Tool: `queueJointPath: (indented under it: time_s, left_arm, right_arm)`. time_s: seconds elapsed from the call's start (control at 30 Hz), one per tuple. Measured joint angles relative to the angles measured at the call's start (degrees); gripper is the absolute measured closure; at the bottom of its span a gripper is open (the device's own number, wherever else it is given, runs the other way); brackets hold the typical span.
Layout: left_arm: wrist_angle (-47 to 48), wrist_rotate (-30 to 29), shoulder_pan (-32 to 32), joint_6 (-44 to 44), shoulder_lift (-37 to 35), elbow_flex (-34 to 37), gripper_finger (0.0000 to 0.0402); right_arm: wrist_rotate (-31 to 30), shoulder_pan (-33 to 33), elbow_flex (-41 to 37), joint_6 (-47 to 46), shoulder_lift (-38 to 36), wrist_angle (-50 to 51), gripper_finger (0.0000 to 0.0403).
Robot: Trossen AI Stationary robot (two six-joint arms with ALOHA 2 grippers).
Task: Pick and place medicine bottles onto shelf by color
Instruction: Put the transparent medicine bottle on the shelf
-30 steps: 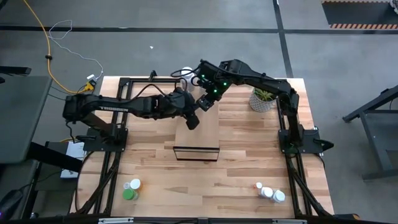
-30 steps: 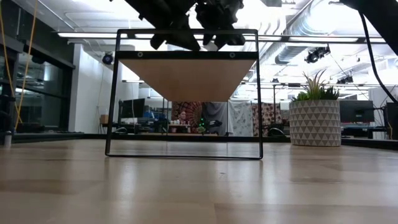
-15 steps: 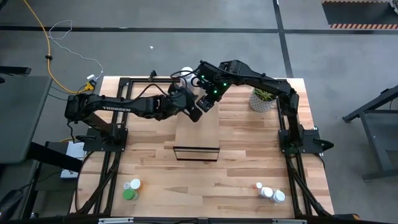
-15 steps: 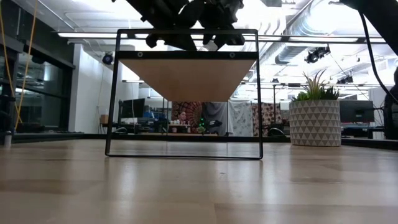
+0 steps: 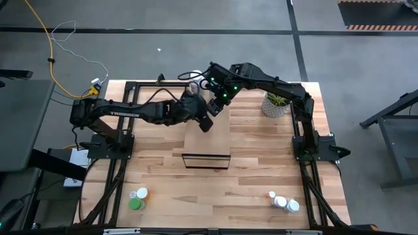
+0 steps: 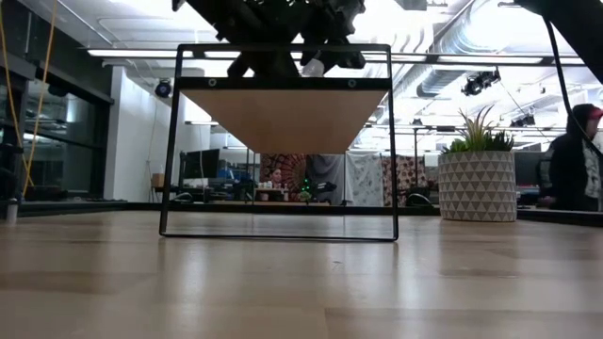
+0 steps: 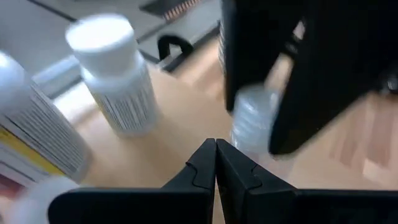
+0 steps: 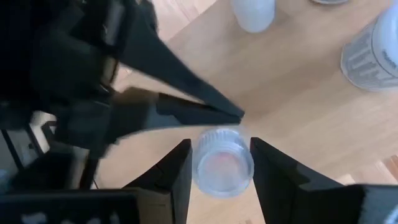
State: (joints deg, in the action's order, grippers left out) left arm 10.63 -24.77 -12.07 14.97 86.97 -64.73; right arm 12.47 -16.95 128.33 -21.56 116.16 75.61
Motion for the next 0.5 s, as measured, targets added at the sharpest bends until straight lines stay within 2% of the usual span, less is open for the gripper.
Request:
queueJointPath:
  time_s: [0.2, 0.33, 0.5]
  left_arm:
    - [-0.69, 2.33, 0.45, 1.43, 2.95, 0.02, 0.0402]
    - [-0.98, 1.65, 0.45, 1.28, 3.18, 0.02, 0.0402]
    - [3.31, 4.47, 0.45, 0.9, -0.02, 0.0, 0.0402]
  right_arm:
    - [-2.13, -0.03, 0.02, 0.97, -0.03, 0.85, 0.0277]
    - [-2.83, -0.04, 0.02, 1.11, -0.07, 1.0, 0.0276]
    - [-4.85, -0.72, 0.02, 5.1, -0.07, 0.91, 0.0276]
